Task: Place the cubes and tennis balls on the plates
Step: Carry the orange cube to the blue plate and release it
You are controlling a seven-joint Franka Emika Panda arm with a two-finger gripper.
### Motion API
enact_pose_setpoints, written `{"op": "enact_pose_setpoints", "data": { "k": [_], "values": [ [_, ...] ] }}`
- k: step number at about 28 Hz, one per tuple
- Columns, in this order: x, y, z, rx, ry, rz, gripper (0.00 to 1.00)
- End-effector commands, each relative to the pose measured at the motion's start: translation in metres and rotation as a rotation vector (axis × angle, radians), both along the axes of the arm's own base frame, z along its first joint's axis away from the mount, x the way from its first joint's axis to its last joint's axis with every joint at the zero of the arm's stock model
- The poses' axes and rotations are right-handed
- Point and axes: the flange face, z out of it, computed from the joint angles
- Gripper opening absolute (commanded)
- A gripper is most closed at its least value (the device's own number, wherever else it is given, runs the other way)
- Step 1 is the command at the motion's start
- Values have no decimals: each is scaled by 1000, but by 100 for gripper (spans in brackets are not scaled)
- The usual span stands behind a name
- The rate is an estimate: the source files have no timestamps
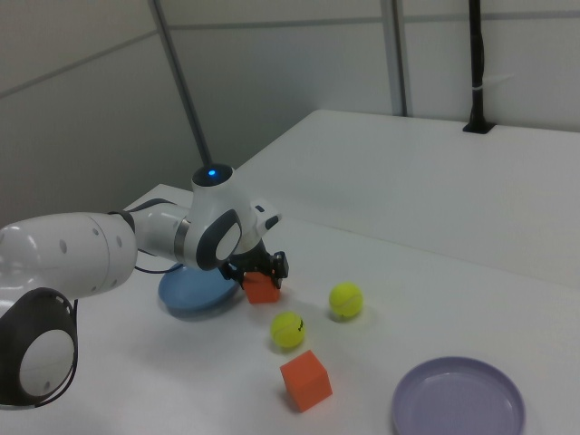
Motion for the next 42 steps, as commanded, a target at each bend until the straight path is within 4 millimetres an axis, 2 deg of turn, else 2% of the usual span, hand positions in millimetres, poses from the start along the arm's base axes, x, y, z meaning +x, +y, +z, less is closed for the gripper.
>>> {"op": "enact_pose_setpoints", "data": {
  "k": [1,4,8,9,10,12,14,16,20,25,32,33,34,35,36,42],
  "values": [
    [6,4,4,-2,-27,-8,0],
    [6,4,8,1,-32,-8,0],
    [4,5,54,28,-81,-11,0],
    [1,8,63,36,-88,-6,0],
    [-9,24,81,61,-100,15,0],
    [-20,41,93,83,-101,23,0],
    [-25,49,98,92,-101,20,0],
    [-41,74,100,84,-104,44,0],
    [-58,102,91,41,-115,50,0],
    [-71,123,75,14,-113,62,0],
    [-81,137,64,0,-108,73,0],
    [-81,137,63,-1,-107,73,4],
    [-82,138,63,-1,-107,74,26],
    [-82,138,62,3,-99,67,69],
    [-82,137,62,7,-91,51,99],
    [-85,135,63,9,-51,-48,100]
  ]
}}
